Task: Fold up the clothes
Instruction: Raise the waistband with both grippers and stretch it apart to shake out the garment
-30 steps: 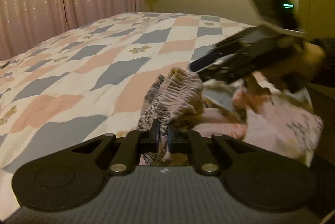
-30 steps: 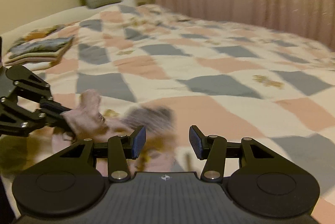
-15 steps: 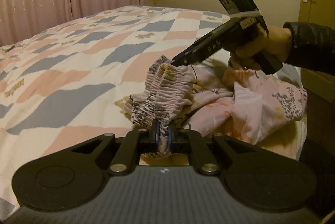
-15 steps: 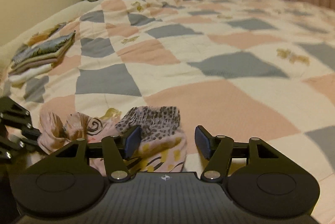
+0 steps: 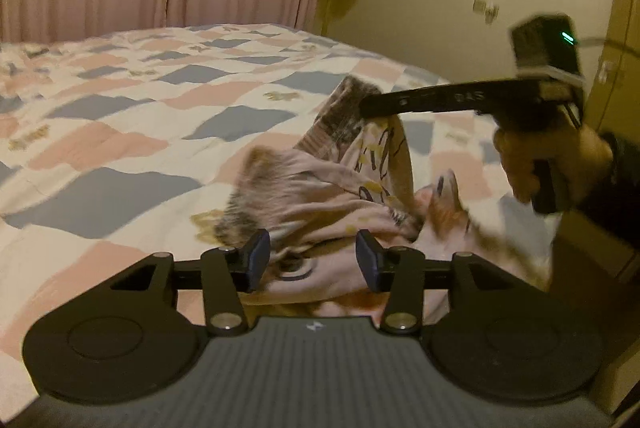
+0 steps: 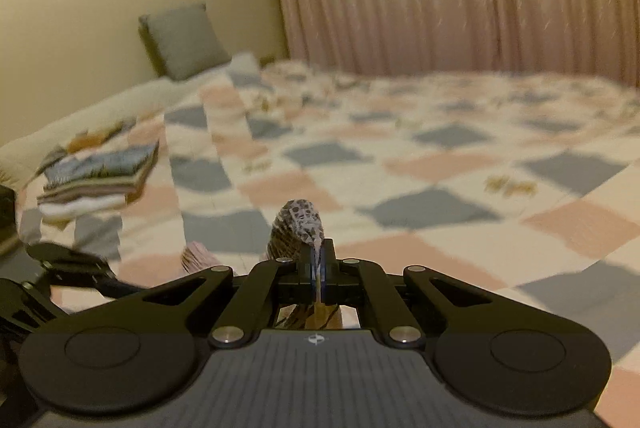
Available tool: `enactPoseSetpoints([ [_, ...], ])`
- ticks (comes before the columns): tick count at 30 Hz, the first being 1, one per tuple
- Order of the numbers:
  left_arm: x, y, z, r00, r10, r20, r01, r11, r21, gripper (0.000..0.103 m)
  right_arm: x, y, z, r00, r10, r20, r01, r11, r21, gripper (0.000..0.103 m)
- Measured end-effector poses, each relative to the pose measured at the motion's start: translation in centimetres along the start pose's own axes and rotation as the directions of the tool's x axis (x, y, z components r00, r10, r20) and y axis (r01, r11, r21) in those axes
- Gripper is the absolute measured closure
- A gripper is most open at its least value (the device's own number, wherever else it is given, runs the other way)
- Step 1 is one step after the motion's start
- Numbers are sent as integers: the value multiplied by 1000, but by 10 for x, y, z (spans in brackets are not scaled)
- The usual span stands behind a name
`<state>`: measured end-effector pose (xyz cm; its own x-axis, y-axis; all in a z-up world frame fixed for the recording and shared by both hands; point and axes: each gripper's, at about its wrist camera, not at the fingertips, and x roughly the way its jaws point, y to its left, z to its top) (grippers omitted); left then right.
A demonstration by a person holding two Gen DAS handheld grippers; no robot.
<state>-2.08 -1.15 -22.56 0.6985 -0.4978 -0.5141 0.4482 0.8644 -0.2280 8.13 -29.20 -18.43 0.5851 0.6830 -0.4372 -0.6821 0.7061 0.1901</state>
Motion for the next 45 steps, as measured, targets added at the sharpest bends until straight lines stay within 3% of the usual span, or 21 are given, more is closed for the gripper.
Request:
enactPoseSetpoints([
  [6,16,2,9,997,-71,9,71,985,-156,38,-39,21,-2,996,-49,72,51,998,-25,102],
  [10,34,12,11,992,-123,4,120,955,-270,37,-62,34,-7,991,-77,107,82,996,-39,102],
  [16,61,26,14,979,-202,8,185,881,-435,37,-81,40,-15,985,-114,132,120,992,-39,101],
  [19,79,39,14,967,-253,26,228,817,-530,38,-82,34,-20,983,-130,129,135,991,-27,101],
  [22,98,51,12,961,-275,14,227,761,-608,44,-83,29,-25,981,-146,126,149,989,-14,101],
  [23,104,55,11,959,-283,11,226,741,-633,55,-84,27,-27,980,-151,125,154,988,-10,101],
  [24,109,58,10,958,-287,7,223,726,-650,73,-84,25,-29,980,-157,124,159,987,-6,101],
  [27,109,60,12,964,-264,-10,202,761,-617,98,-86,20,-34,978,-173,121,173,985,6,101],
  [28,107,60,14,967,-253,-15,193,776,-600,98,-86,18,-36,977,-178,120,178,984,10,101],
  [33,44,52,57,990,-131,48,139,932,-335,101,-106,22,-13,955,-228,190,236,972,-16,102],
  [36,-13,41,93,991,-52,121,68,989,-132,101,-129,36,7,932,-247,264,271,961,-56,102],
  [39,-70,24,117,979,16,204,-19,1000,12,101,-155,55,23,901,-265,343,309,948,-77,102],
  [42,-128,7,136,955,66,289,-108,985,132,101,-181,75,33,863,-285,418,349,933,-84,102],
  [45,-170,-5,141,936,87,342,-157,970,184,102,-203,92,40,831,-296,472,373,925,-76,102],
])
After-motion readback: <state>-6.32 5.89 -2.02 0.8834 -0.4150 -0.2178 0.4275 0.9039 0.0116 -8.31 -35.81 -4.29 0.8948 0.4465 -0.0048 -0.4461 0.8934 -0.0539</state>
